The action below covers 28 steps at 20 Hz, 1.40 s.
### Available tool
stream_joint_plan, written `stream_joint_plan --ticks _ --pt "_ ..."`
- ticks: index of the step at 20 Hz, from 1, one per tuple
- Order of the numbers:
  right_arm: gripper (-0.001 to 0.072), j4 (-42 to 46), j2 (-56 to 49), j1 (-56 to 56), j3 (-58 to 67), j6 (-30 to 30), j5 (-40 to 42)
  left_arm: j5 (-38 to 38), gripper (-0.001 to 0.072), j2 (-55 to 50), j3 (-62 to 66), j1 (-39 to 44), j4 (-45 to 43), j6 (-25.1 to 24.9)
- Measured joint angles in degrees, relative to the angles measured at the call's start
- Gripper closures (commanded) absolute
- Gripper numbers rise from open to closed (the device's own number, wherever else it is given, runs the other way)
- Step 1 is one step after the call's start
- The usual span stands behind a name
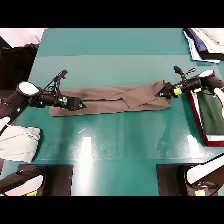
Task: Fold the shirts.
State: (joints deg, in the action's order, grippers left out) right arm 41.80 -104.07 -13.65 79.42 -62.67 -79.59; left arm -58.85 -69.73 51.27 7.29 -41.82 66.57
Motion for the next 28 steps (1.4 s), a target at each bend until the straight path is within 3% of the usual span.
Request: stream_joint_plan --ticks 8,17,25,28 --pt "0.0692 -0.24 7.15 0.61 1.31 1.33 -0.48 2.84 0.0686 -7.82 10.82 7.17 -2.97 3.45" --pt "0.0692 -0.28 12.22 10.64 19.08 -7.37 -6.16 2.71 0.0685 -33.14 35.69 17.73 -3.63 7.21" --pt "0.0693 -0.11 10.82 21.49 32.3 -11.43 -5.55 4.46 0.0686 -41.27 42.42 18.51 -4.26 10.91" --pt "0.0692 -0.2 8.79 23.8 35.54 -11.85 -5.49 1.01 0.0686 -41.51 45.77 17.18 -4.9 10.97"
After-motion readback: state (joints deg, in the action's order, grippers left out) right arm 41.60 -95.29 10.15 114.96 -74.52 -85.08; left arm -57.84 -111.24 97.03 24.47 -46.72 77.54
